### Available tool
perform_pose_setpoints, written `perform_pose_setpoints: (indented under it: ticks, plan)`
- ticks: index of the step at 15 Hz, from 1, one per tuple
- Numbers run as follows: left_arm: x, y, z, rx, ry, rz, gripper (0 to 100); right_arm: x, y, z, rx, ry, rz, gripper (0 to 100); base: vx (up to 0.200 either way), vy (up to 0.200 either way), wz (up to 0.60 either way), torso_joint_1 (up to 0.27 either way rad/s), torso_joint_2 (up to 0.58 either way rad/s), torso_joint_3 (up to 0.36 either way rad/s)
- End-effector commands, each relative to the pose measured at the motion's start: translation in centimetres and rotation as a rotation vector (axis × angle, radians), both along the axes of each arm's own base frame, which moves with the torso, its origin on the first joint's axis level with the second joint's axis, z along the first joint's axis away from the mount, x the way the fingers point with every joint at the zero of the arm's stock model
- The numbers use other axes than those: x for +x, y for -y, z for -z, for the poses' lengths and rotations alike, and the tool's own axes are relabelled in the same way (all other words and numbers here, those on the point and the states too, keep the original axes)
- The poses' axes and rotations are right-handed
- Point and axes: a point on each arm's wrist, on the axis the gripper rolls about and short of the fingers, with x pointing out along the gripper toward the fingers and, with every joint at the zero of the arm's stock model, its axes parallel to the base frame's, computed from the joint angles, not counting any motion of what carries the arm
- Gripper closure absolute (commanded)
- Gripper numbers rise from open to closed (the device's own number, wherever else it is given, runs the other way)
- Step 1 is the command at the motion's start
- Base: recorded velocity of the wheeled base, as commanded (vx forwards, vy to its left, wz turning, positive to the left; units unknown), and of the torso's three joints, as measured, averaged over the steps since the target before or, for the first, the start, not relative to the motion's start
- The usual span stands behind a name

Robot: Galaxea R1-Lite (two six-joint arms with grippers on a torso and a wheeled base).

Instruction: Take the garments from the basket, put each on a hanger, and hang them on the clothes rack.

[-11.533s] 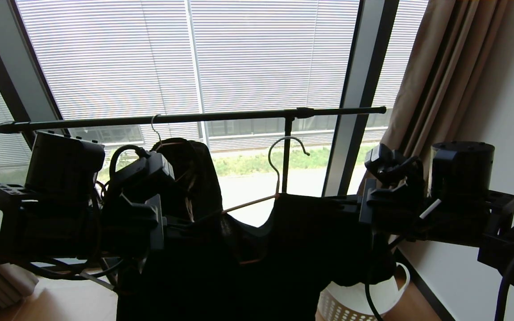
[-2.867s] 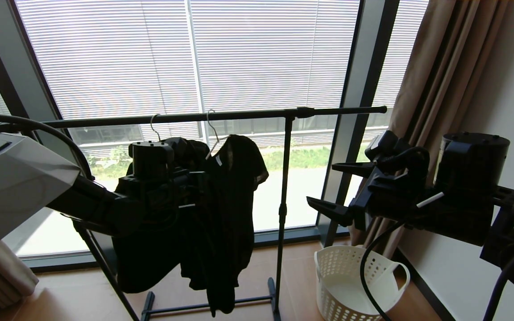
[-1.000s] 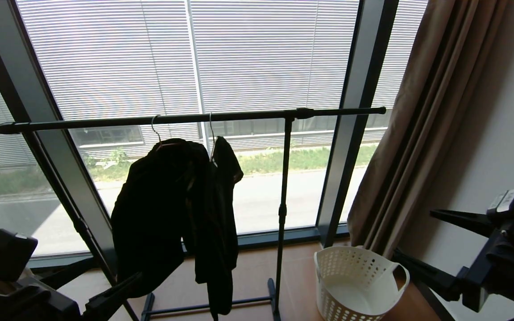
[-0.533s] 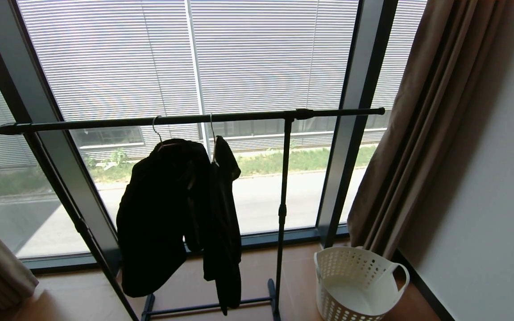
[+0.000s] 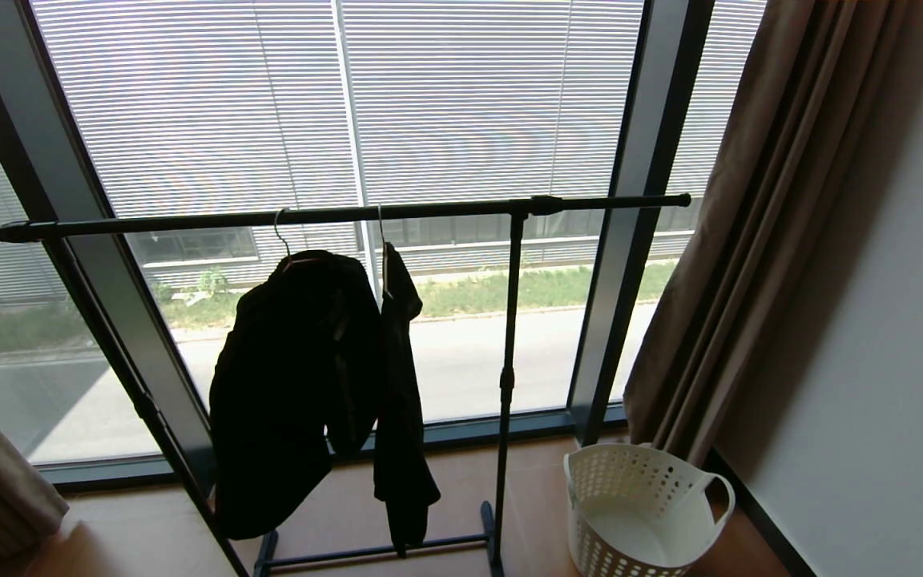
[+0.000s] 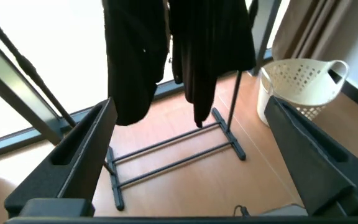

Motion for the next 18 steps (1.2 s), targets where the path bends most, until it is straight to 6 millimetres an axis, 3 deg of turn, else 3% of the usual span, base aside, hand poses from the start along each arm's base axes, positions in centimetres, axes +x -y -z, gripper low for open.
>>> perform_pose_setpoints:
  ticks: [1, 8, 11, 18]
  plan:
    - [-0.4, 0.1, 0.1, 0.000, 0.045, -0.041, 0, -0.6, -0.1, 0.2, 0.002, 0.068, 0.036, 0, 0.000, 0.000, 0.00, 0.000, 0.00, 0.000]
    - [-1.1, 0.2, 0.3, -0.004, 0.129, 0.076, 0, -0.6, 0.0, 0.6, 0.090, 0.083, 0.082, 0, 0.000, 0.000, 0.00, 0.000, 0.00, 0.000]
    - [-1.5, 0.1, 0.5, 0.012, 0.174, 0.032, 0, -0.7, -0.2, 0.6, 0.116, 0.102, -0.013, 0, 0.000, 0.000, 0.00, 0.000, 0.00, 0.000]
    - [-1.4, 0.0, 0.5, -0.033, 0.162, -0.026, 0, -0.7, -0.2, 0.6, 0.129, 0.103, -0.007, 0, 0.000, 0.000, 0.00, 0.000, 0.00, 0.000]
